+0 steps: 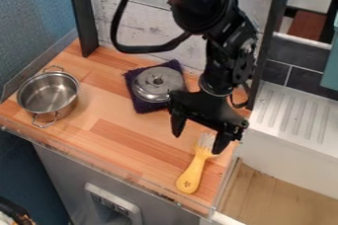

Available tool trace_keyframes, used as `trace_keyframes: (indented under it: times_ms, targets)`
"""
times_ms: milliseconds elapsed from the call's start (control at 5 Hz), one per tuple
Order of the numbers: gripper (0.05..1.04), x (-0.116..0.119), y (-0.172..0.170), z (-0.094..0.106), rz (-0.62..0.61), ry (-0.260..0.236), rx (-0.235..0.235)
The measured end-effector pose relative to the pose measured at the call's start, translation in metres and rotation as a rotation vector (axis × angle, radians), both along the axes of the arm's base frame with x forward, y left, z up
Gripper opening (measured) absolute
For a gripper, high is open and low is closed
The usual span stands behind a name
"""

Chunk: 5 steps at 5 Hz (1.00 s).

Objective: Move the yellow brush to the top left side of the table.

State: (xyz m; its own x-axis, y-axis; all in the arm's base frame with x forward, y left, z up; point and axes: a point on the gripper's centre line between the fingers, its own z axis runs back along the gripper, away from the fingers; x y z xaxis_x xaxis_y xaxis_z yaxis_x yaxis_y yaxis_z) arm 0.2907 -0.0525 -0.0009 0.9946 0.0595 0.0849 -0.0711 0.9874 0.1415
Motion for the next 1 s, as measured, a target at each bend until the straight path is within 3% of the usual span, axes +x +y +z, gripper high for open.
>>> trace_keyframes:
  times_ms: [600, 1000]
  targets:
    - [1.001, -0.003, -0.004, -0.029, -0.060, 0.035, -0.019]
    - [0.967, 0.000, -0.001, -0.051, -0.072, 0.087, -0.036]
